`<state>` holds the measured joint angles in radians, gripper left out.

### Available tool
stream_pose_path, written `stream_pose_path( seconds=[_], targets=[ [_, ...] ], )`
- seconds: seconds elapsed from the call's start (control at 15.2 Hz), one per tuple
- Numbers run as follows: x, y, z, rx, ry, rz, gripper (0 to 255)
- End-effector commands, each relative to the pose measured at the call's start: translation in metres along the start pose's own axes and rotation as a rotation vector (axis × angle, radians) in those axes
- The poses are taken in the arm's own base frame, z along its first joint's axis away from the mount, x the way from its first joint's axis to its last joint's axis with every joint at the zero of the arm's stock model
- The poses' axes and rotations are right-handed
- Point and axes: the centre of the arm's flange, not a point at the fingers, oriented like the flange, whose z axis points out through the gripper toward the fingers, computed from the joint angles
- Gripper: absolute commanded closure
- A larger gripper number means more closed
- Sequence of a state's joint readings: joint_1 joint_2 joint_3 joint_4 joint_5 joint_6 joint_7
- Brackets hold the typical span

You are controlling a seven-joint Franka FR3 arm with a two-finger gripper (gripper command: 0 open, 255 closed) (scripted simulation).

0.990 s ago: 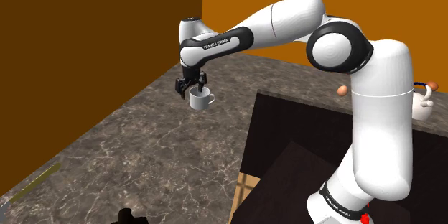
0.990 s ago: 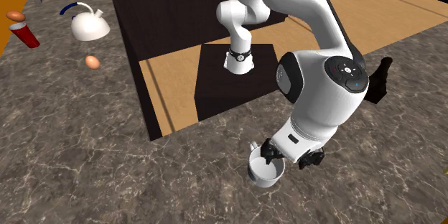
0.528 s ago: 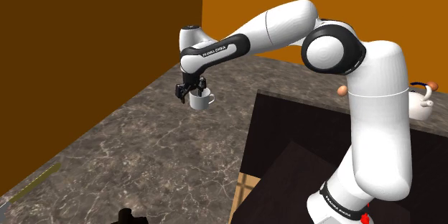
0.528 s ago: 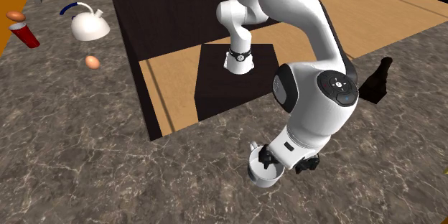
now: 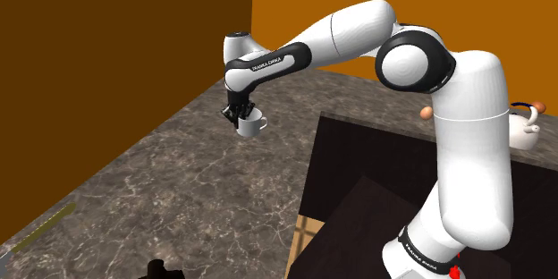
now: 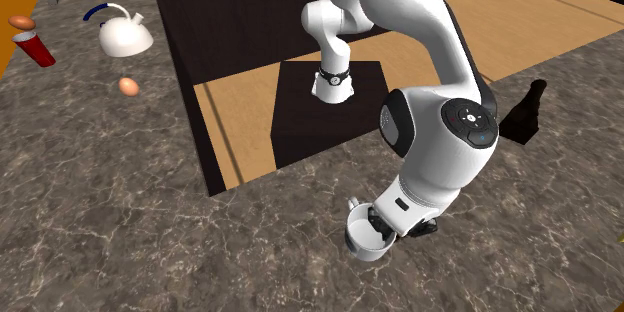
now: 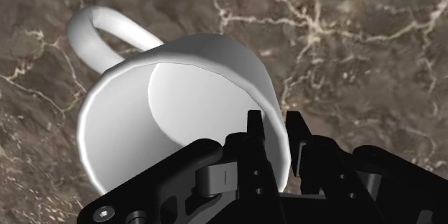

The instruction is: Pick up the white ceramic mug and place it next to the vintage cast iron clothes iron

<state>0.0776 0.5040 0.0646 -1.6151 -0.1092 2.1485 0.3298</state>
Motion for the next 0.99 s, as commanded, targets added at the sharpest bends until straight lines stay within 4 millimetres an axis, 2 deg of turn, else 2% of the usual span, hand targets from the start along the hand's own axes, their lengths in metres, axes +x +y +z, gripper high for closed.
stream_pose_path(
  seconds=[0.0, 0.4, 0.92],
  targets=[
    [0.0, 0.0, 0.0, 0.0, 0.0, 0.0, 255],
    [0.0, 0.0, 0.0, 0.0, 0.0, 0.0, 255],
    [0.002, 0.002, -0.042, 0.0, 0.0, 0.0, 255]
  ],
)
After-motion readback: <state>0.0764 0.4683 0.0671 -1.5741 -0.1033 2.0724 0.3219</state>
